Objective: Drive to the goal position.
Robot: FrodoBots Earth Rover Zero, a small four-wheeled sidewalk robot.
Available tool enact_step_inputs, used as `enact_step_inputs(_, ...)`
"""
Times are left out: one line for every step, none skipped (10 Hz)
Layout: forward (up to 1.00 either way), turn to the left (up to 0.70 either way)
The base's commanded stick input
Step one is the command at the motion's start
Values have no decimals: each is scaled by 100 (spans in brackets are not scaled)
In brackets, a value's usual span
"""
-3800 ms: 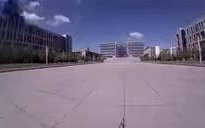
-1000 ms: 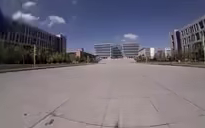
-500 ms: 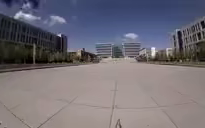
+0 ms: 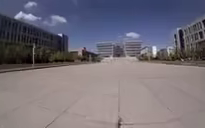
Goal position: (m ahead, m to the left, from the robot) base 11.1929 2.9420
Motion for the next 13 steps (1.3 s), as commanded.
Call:
enact_step_inputs(70, 0)
enact_step_inputs(70, 0)
enact_step_inputs(70, 0)
enact_step_inputs(70, 0)
enact_step_inputs(70, 0)
enact_step_inputs(70, 0)
enact_step_inputs(70, 0)
enact_step_inputs(70, 0)
enact_step_inputs(70, 0)
enact_step_inputs(70, 0)
enact_step_inputs(70, 0)
enact_step_inputs(70, 0)
enact_step_inputs(70, 0)
